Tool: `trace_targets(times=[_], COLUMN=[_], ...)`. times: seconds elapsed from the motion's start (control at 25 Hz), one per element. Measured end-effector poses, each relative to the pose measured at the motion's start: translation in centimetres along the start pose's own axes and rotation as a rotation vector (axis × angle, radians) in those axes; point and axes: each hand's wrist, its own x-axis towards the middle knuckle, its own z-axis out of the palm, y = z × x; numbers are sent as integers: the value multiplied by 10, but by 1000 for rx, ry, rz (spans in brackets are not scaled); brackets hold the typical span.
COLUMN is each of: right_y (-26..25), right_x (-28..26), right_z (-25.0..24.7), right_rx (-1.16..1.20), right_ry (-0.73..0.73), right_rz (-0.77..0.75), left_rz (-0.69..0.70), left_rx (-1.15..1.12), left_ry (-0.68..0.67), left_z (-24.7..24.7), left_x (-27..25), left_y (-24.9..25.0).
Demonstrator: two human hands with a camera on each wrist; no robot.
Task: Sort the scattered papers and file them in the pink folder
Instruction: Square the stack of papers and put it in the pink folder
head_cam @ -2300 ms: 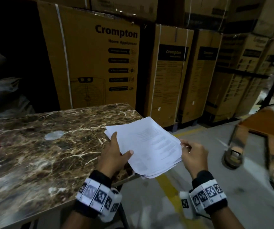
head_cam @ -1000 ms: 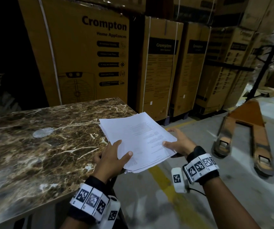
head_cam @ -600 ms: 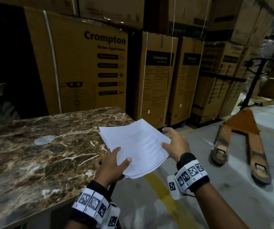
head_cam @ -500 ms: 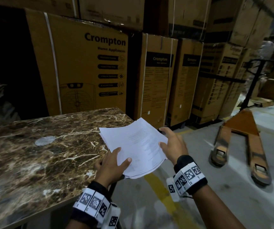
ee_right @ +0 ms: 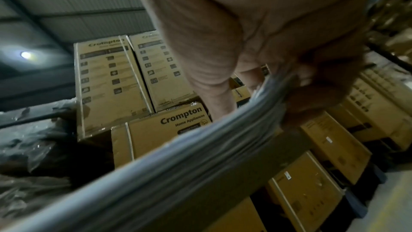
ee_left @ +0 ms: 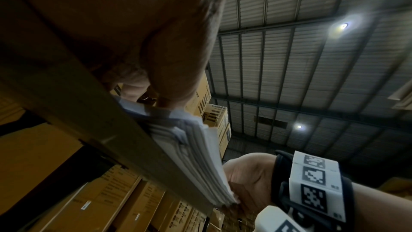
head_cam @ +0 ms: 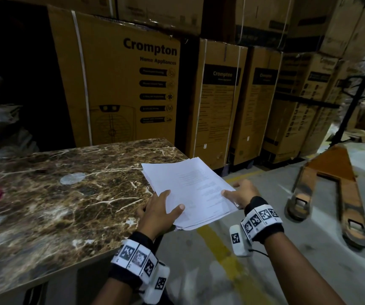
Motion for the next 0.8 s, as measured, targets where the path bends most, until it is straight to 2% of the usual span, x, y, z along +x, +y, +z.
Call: trace_targets(times=[0.12,0.36,0.56,0.68,0.8], right_y=[0,0,-5,-17,-31], right_x=[-3,-4,-2,-16,-36], right_z=[0,2,1,-5,-11], right_rx=[-99,58,189,121,123], right_ry=[-16,42,-108,-48,67], right_rz=[3,-6,17,-236,-450], left_rz=[6,18,-1,-5,-24], left_rx=[-10,-52,-53,-165,-468], left_ry=[-6,-13,6,55,107], left_z=[0,4,0,-3,-6], left_x=[0,5,0,1,3], left_y=[0,-6,-4,-2,-11])
